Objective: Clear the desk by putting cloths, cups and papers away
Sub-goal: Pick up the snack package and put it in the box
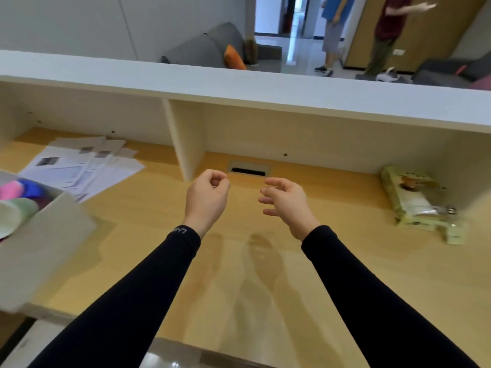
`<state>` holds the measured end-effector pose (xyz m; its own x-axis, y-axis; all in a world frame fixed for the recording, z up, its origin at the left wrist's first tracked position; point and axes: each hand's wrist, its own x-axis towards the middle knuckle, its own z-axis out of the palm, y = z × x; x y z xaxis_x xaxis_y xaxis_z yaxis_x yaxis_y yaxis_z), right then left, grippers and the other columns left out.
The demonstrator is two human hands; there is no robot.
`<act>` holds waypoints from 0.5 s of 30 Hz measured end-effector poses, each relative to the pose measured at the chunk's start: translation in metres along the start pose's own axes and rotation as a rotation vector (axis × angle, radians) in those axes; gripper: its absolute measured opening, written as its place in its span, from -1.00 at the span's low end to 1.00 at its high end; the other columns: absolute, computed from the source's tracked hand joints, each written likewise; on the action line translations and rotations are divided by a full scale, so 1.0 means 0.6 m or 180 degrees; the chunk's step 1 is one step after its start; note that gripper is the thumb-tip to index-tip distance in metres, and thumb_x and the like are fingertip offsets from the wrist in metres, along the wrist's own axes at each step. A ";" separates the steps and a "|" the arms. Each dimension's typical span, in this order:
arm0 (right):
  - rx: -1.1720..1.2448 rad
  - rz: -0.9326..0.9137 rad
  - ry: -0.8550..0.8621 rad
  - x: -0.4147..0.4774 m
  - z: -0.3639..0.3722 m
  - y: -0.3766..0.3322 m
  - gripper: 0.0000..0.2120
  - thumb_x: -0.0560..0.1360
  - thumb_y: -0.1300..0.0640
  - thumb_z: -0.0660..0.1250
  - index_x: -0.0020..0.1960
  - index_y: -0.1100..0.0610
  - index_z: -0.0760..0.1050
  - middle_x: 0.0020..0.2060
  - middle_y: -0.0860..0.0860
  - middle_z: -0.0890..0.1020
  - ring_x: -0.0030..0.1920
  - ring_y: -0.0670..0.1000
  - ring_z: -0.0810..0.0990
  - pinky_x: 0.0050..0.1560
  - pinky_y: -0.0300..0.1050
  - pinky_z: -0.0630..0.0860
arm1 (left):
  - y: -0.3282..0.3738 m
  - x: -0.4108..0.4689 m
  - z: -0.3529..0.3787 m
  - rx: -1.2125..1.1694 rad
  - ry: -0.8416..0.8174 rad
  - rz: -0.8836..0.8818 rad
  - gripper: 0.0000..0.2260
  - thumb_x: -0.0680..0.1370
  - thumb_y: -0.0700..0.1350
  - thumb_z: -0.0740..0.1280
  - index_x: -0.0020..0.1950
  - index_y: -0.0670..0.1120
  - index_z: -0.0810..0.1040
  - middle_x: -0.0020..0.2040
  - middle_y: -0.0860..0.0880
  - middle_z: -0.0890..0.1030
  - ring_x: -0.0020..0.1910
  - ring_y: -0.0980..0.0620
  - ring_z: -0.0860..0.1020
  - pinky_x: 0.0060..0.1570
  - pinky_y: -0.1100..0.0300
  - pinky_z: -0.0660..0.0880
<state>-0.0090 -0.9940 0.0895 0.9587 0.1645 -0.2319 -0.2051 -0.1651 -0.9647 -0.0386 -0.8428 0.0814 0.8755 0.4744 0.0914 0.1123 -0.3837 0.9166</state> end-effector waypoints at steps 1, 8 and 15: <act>0.0013 0.0028 0.0102 0.005 -0.035 0.010 -0.67 0.54 0.22 0.20 0.30 0.14 0.42 0.02 0.02 0.57 0.00 0.01 0.60 0.01 -0.06 0.59 | 0.010 -0.003 0.035 -0.0012 -0.0106 -0.0013 -0.92 0.51 -0.12 0.25 -0.07 -0.01 0.53 -0.13 0.00 0.60 -0.09 -0.05 0.59 -0.14 0.11 0.51; 0.0188 0.0359 0.0947 0.012 -0.288 0.082 -0.65 0.53 0.23 0.21 0.31 0.17 0.40 0.01 0.05 0.56 0.01 0.03 0.59 0.02 -0.02 0.58 | 0.076 -0.047 0.279 0.0045 -0.1061 -0.0033 -0.93 0.53 -0.11 0.23 -0.10 0.04 0.49 -0.06 -0.06 0.62 -0.09 -0.08 0.60 -0.14 0.05 0.55; 0.0448 0.0682 0.1809 0.030 -0.467 0.136 -0.44 0.50 0.14 0.29 0.45 0.17 0.21 0.17 0.12 0.49 -0.06 -0.01 0.53 0.21 0.09 0.51 | 0.111 -0.075 0.464 0.0147 -0.1998 -0.0201 -0.82 0.54 -0.04 0.24 0.12 -0.02 0.48 0.06 -0.04 0.57 -0.04 0.00 0.59 -0.13 0.12 0.55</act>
<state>0.0470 -1.2769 0.0415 0.8404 -0.4078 -0.3569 -0.3913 -0.0010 -0.9203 0.0602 -1.1102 0.0298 0.9738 -0.0526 -0.2211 0.1807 -0.4105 0.8938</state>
